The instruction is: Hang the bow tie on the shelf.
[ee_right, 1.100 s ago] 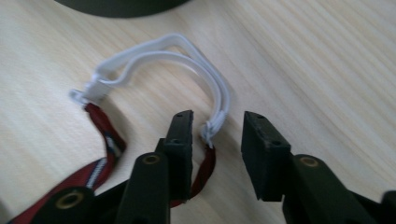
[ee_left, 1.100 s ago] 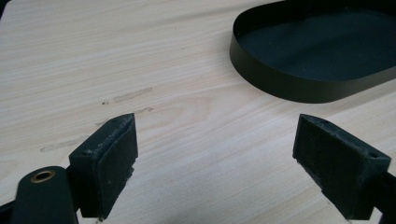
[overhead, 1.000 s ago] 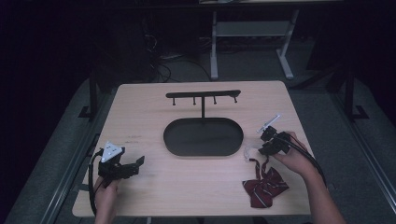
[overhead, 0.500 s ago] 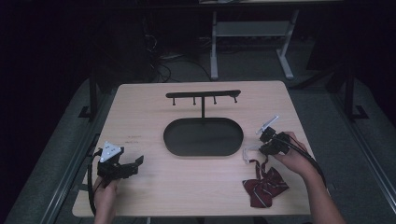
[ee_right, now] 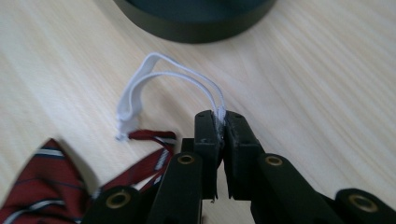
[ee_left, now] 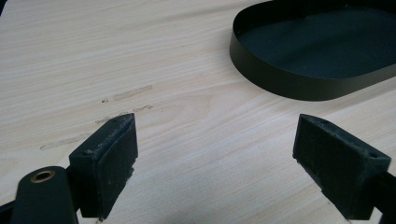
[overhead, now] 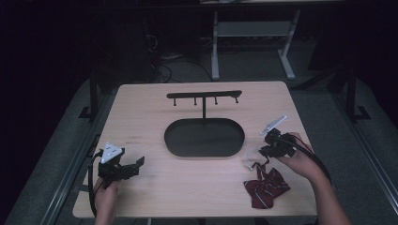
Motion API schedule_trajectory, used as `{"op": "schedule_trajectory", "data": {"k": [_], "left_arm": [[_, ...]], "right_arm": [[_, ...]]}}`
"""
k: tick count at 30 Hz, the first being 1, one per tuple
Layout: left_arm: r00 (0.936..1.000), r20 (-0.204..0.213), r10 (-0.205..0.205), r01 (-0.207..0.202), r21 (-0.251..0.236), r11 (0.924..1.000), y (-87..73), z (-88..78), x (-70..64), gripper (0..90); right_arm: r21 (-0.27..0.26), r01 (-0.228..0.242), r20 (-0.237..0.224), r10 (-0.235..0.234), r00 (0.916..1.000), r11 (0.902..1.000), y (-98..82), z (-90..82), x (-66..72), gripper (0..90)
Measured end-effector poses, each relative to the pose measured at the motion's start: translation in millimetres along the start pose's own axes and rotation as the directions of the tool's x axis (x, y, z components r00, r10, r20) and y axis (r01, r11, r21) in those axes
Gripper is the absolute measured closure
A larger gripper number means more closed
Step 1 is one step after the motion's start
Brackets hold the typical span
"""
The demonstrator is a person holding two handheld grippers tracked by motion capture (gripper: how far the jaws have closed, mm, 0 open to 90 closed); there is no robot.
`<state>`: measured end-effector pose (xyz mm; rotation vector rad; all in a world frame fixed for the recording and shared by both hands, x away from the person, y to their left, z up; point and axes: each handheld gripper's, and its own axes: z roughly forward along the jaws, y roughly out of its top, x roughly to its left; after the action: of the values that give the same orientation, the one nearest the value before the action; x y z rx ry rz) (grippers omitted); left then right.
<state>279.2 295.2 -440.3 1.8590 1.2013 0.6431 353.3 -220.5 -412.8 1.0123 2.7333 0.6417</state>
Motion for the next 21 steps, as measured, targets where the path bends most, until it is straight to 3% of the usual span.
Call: {"op": "schedule_trajectory", "data": {"k": [6, 15, 21], "left_arm": [[1.0, 0.002, 0.002, -0.002, -0.002, 1.0, 0.3, 0.0, -0.7, 13.6], [1.0, 0.0, -0.005, 0.005, -0.005, 1.0, 0.7, -0.7, 0.5, 13.5], [1.0, 0.004, -0.005, 0.005, -0.007, 1.0, 1.9, 0.6, 0.1, 13.5]], "right_arm": [[-0.038, 0.036, -0.012, -0.036, 0.9993, 0.9986, 10.6, -17.2, 12.5, 84.1], [-0.076, 0.11, 0.006, -0.11, 0.9939, 0.991, 27.9, -38.4, 29.4, 84.1], [-0.094, 0.128, 0.006, -0.128, 0.9918, 0.9873, 34.8, -50.4, 35.2, 84.2]]}}
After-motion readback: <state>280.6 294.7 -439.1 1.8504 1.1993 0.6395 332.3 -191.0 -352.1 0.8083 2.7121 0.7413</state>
